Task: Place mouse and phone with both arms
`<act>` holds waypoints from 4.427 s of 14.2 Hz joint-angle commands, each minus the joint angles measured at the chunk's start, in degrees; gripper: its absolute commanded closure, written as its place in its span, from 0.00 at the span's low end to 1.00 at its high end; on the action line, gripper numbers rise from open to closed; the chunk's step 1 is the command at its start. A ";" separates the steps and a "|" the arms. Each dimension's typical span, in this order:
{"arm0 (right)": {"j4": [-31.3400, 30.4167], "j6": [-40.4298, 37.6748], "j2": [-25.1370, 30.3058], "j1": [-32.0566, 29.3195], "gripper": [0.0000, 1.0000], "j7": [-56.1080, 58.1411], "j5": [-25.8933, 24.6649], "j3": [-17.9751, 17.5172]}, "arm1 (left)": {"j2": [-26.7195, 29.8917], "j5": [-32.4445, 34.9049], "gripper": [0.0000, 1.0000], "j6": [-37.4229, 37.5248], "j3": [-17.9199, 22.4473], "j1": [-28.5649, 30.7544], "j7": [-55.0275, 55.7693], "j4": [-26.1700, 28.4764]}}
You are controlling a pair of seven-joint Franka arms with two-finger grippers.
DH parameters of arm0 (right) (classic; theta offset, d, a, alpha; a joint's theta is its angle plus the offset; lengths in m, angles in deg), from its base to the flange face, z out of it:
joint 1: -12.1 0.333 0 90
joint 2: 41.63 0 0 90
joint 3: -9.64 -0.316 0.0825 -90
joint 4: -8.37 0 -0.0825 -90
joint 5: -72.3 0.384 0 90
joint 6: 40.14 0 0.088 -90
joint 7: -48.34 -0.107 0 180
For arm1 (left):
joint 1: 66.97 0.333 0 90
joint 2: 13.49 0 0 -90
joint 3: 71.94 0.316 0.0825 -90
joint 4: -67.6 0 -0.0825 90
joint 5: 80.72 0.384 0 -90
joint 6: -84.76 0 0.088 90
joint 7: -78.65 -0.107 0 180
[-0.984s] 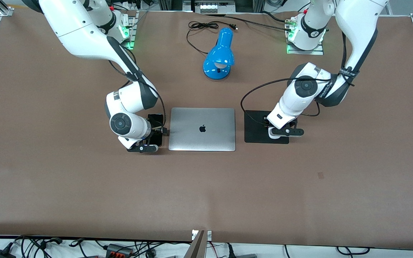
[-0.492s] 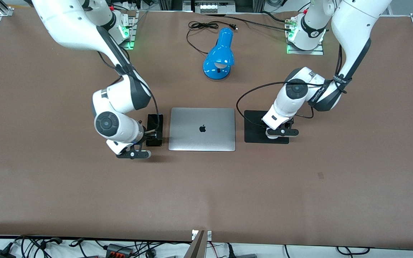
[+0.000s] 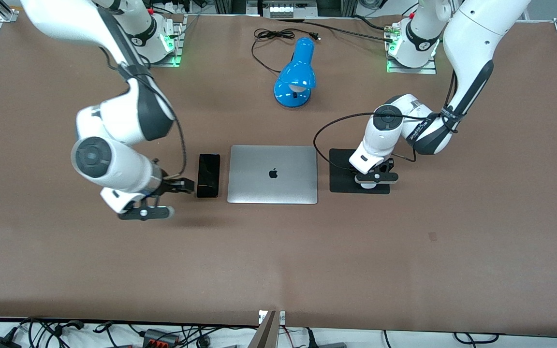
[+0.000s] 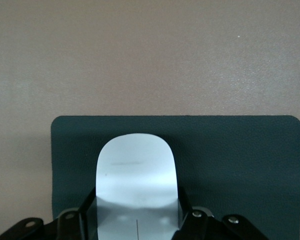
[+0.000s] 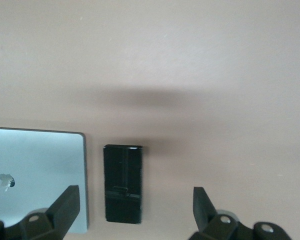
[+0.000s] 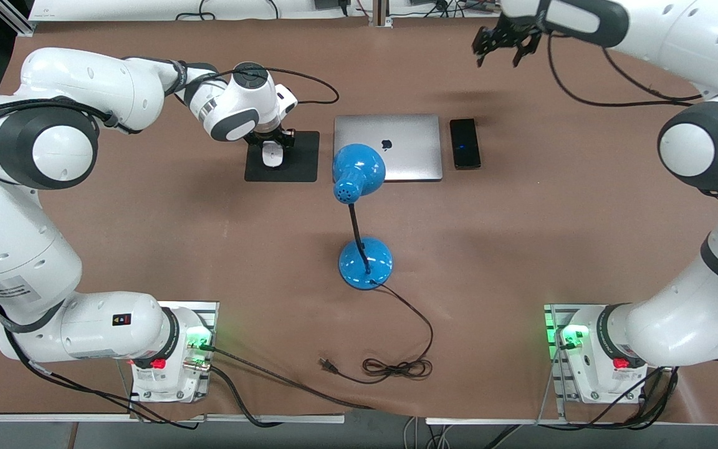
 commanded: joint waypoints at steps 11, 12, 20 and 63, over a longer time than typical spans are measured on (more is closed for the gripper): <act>4.87 -9.90 8.27 -7.34 0.00 1.85 -3.13 -0.12 | 2.11 2.47 0.00 -0.26 -0.32 0.30 0.95 -0.98; 5.04 -11.83 8.80 -7.97 0.00 3.34 -3.22 -0.12 | 3.17 2.47 0.00 -0.17 -0.32 0.83 0.59 -0.98; 6.98 -16.33 15.39 -11.57 0.00 15.30 -2.96 6.21 | 7.66 1.68 0.00 12.17 -3.12 4.61 -9.95 -8.34; -9.63 -16.51 28.76 -15.27 0.00 16.36 0.30 6.13 | 29.10 -37.97 0.00 49.04 28.16 -7.78 -51.70 -27.34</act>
